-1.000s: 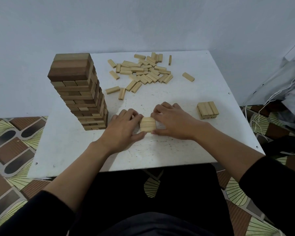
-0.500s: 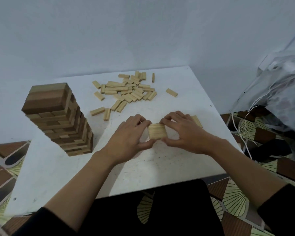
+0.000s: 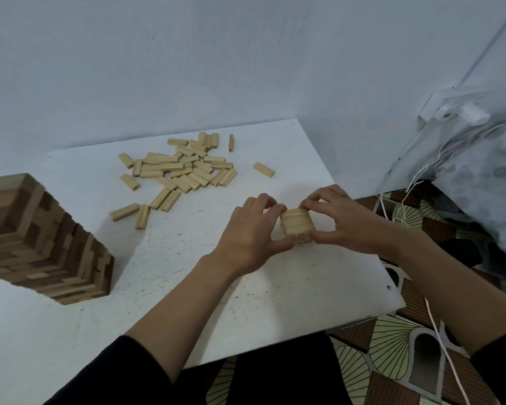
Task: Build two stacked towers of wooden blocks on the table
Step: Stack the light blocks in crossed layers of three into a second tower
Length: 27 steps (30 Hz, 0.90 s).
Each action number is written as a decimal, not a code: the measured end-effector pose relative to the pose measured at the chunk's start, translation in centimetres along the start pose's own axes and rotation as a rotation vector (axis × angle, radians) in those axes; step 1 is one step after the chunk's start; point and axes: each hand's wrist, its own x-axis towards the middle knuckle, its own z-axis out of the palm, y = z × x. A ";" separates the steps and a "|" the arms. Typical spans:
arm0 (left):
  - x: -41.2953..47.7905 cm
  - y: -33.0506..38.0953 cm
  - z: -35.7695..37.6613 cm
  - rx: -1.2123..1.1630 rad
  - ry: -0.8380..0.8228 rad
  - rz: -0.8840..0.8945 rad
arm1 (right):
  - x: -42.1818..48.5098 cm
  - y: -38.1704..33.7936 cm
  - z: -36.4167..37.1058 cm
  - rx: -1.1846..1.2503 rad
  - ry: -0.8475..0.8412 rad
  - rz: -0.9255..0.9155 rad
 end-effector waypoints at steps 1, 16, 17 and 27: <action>0.1 0.0 0.3 -0.006 0.001 -0.006 | 0.1 0.3 0.1 -0.001 -0.006 -0.003; 0.6 -0.2 1.4 -0.053 0.027 -0.055 | 0.4 1.6 0.7 0.050 -0.038 -0.007; 0.6 -0.2 1.5 -0.054 0.024 -0.058 | 0.4 1.6 0.7 0.049 -0.036 -0.011; 0.5 -0.2 1.5 -0.097 0.013 -0.065 | 0.0 1.7 0.7 0.085 -0.024 0.013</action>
